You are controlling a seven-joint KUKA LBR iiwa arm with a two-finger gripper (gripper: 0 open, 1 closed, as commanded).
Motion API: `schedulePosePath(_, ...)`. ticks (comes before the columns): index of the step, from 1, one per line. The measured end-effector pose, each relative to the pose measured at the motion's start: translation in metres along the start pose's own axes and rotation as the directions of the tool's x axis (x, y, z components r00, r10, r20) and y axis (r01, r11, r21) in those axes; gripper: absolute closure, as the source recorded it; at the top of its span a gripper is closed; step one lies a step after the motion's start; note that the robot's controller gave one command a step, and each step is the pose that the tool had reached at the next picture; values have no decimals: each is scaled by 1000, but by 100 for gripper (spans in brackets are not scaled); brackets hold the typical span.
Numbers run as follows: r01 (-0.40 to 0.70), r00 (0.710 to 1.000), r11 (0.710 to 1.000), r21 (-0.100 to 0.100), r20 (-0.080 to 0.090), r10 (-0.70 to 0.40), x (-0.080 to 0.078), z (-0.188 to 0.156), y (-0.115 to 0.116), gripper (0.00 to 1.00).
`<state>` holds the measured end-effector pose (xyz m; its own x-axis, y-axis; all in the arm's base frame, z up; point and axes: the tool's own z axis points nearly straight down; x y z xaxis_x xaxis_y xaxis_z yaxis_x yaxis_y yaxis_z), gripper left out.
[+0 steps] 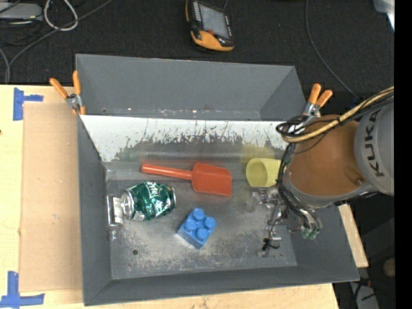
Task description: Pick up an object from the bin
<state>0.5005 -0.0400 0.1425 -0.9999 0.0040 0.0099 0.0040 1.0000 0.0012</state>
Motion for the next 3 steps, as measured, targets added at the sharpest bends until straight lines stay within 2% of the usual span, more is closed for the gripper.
schedulePosePath(1,3,1000,1000,1,8,-3,-2,-4,0,0)
schedulePosePath(2,172,985,985,3,22,-172,19,71,22,0)
schedulePosePath(3,139,990,990,2,16,-139,15,15,128,0)
